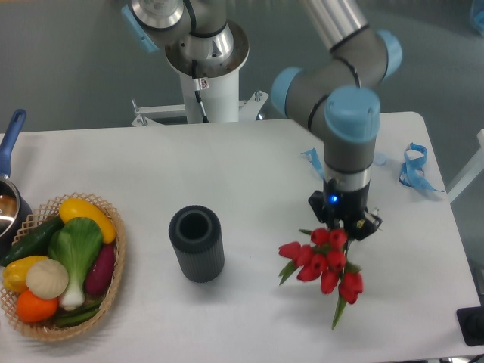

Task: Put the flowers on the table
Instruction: 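Open the gripper to release the tulips onto the table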

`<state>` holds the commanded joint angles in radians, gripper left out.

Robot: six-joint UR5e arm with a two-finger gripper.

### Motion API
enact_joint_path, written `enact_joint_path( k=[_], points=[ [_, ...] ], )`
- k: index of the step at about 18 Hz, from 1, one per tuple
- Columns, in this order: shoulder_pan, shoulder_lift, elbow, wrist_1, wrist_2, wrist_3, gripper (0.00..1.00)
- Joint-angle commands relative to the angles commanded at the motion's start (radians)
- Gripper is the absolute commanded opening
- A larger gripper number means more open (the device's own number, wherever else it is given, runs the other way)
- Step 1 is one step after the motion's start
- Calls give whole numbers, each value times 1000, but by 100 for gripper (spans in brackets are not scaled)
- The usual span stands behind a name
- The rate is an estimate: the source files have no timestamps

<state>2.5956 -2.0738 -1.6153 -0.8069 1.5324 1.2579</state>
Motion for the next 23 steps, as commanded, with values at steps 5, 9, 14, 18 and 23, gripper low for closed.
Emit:
enact_joint_path(
  k=[5,9,14,18,23],
  points=[
    [-34,-61,29,2,11,-24,32],
    [-34,-62,51,5,8,-22,80],
    [-31,-2,78,6,3,-31,100],
    [18,99,81,-12,5,-18,100],
    [73,181,101,-132,-12,89,100]
  ],
)
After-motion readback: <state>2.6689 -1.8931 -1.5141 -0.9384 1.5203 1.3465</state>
